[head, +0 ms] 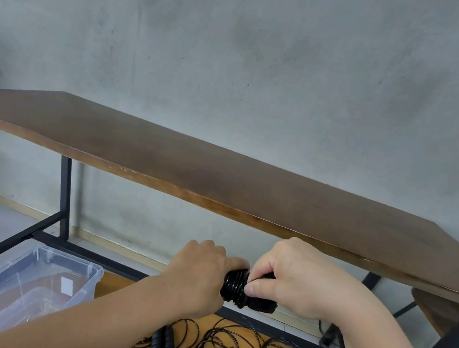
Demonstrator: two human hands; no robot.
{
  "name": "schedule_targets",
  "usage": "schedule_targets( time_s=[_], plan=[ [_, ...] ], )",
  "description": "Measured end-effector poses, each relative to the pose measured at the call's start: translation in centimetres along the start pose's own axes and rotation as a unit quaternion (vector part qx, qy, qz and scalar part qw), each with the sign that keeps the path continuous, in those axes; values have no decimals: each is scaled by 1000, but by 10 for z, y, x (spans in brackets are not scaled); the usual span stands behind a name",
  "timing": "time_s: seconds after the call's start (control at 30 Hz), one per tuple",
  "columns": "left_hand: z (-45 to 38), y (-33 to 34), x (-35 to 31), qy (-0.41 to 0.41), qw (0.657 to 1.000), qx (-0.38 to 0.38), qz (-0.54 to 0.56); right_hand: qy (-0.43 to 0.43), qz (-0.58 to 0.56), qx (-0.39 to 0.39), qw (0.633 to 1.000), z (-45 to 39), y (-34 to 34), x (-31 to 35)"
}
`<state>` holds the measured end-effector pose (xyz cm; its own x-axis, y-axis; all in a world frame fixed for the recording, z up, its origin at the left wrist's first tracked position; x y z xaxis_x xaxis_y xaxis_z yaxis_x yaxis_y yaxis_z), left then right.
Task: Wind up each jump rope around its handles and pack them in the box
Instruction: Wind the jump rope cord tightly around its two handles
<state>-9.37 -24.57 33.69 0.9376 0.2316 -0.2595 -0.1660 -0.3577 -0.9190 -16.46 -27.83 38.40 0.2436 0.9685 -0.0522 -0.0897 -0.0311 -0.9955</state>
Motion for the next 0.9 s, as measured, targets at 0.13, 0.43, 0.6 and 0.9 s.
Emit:
schedule_targets(
  time_s=[0.13,0.43,0.6,0.9],
  plan=[
    [4,-3,-4,8,1000,-5,-1,-5,-32,-5,999,-7,-2,-6],
    [16,-2,-11,36,978,87,188,14,-372,-16,928,-23,25,-49],
    [12,-1,-1,23,970,62,233,21,-637,-10,771,-28,70,-52],
    [21,3,6,-26,927,65,368,123,-734,-51,666,-21,122,-49]
  ],
)
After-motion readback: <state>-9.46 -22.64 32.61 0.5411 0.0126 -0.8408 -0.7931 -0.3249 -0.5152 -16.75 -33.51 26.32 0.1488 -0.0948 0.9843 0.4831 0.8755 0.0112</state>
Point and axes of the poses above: each hand's wrist, its own z-axis away from the middle knuckle, its own y-axis out of the palm, x = y × z, the point moved 10 cm from there along -z, towards the middle knuckle, and after that the axes turned 14 degrees about z, right-handed, at the moved point
